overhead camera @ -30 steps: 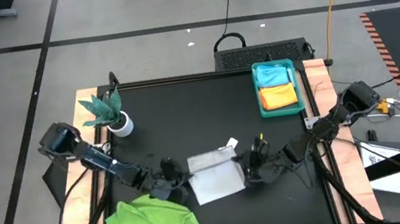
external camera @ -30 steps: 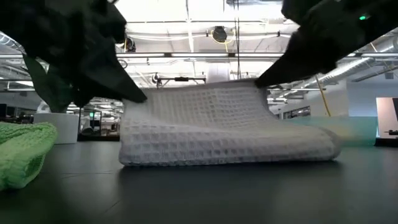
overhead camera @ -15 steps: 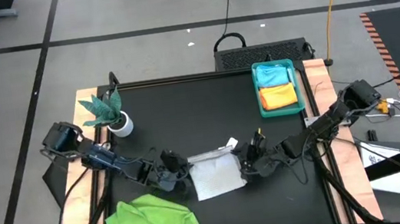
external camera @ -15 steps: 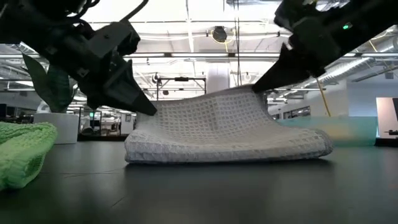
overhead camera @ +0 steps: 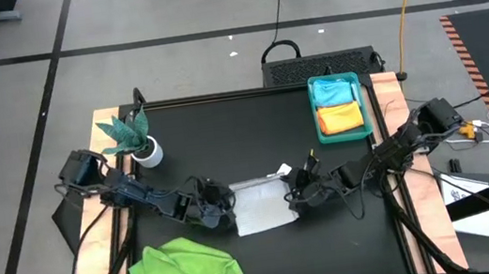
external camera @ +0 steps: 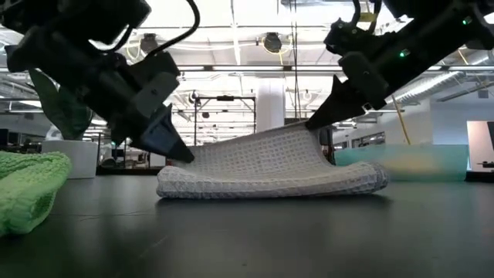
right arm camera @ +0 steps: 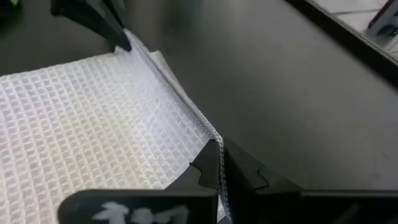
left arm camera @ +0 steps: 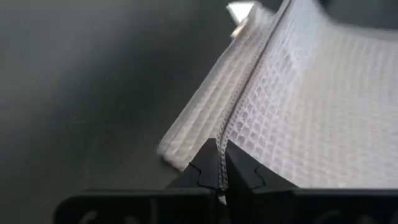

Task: Fold microfiber towels
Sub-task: Fold the white microfiber cloth

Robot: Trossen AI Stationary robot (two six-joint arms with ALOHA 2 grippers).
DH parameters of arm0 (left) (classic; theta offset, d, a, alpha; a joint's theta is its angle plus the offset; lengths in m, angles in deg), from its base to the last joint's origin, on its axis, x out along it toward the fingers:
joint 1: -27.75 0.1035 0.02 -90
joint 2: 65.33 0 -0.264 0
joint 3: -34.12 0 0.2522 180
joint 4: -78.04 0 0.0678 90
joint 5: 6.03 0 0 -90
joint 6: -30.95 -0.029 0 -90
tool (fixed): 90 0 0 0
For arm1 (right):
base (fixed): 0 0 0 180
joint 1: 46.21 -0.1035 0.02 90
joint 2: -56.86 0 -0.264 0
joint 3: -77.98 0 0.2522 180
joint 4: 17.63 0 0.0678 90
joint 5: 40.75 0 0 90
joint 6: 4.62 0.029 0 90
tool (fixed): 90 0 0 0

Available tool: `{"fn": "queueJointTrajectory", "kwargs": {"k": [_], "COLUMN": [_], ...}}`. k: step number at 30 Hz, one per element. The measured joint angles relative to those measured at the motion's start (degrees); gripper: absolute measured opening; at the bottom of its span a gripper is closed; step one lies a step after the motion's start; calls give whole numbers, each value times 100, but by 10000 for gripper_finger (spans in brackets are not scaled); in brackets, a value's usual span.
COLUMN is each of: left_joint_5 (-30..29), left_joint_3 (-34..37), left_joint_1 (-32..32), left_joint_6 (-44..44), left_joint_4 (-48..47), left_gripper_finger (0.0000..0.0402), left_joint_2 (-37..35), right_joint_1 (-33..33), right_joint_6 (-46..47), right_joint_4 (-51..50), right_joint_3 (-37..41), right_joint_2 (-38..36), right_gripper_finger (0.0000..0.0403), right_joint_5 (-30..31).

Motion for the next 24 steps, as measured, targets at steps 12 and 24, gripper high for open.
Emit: {"fn": "queueJointTrajectory", "kwargs": {"k": [12,24], "left_joint_5": [39,-122], "left_joint_3": [-212,-191], "left_joint_1": [-337,154], "left_joint_6": [-470,-574], "left_joint_4": [182,-126], "left_gripper_finger": [5,7], "left_joint_2": [-408,-137], "right_joint_1": [-946,-64], "right_joint_6": [132,460], "right_joint_4": [-86,-262], "right_joint_3": [-1,0], "right_joint_2": [-481,122], "right_gripper_finger": [0,0], "right_joint_5": [403,356]}}
